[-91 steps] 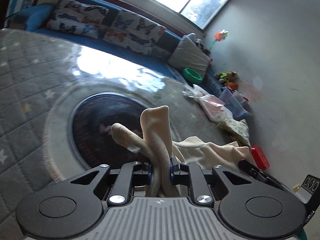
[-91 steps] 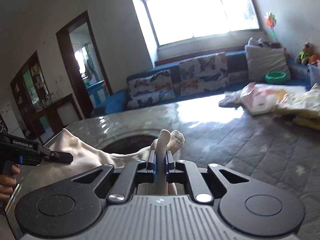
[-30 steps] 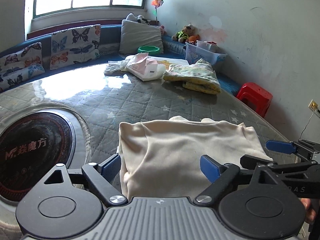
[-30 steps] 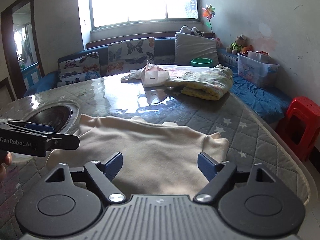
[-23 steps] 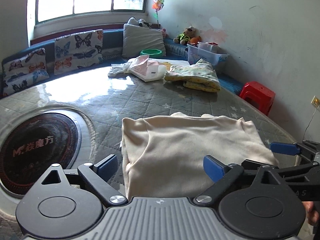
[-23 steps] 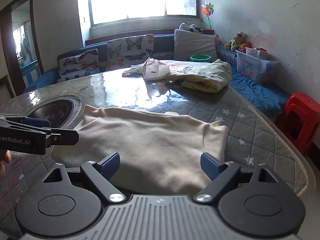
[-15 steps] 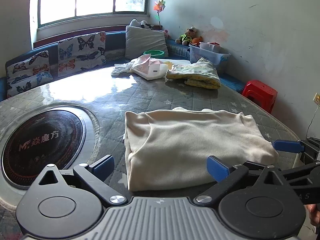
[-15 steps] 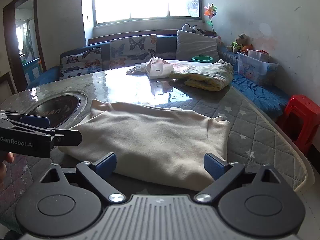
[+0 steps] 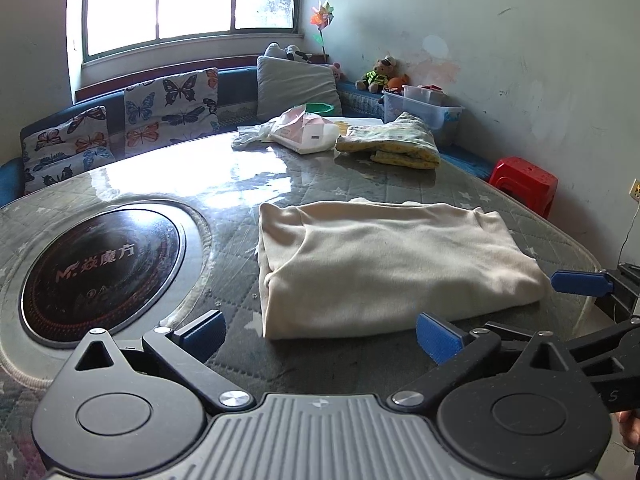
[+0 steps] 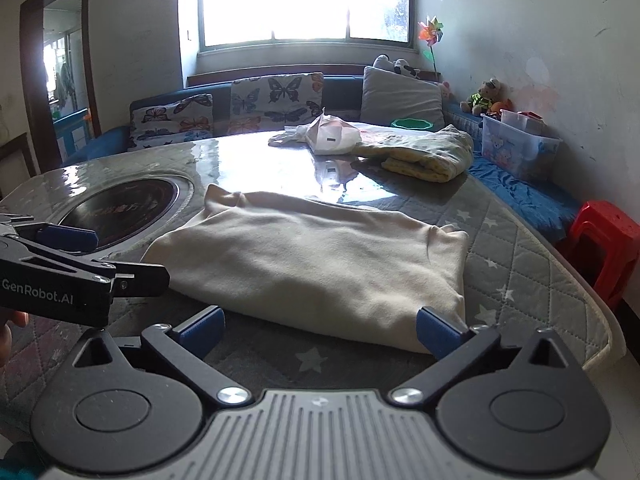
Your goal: Fold clothes
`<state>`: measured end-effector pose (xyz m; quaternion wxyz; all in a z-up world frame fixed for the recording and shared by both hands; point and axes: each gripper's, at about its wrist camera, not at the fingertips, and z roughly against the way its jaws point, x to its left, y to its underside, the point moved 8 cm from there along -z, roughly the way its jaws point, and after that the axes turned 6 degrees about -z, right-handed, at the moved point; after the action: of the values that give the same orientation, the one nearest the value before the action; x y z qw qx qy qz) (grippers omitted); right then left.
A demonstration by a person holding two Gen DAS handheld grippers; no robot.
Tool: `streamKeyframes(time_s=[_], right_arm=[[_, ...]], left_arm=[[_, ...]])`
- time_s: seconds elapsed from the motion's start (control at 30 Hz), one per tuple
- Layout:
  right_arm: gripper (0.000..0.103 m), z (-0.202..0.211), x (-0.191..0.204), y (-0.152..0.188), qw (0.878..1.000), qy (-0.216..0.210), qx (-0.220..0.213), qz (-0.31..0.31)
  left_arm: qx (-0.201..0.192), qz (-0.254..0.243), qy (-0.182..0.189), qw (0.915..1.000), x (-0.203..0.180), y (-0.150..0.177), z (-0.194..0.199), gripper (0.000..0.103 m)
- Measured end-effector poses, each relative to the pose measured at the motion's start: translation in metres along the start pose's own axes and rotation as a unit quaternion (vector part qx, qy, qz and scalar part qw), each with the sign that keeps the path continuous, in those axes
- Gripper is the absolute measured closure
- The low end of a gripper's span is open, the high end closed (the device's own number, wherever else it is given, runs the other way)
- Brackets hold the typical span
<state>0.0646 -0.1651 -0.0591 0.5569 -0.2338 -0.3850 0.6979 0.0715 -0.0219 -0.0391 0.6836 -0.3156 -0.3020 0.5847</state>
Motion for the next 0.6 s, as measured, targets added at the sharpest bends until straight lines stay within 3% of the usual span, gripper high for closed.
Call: streamKeyframes(time_s=[0.6], right_arm=[[0.0, 0.016, 0.016, 0.024, 1.0, -0.011, -0.004, 0.017]], left_arm=[[-0.014, -0.007, -0.016, 0.9997, -0.006, 0.019, 0.024, 0.0]])
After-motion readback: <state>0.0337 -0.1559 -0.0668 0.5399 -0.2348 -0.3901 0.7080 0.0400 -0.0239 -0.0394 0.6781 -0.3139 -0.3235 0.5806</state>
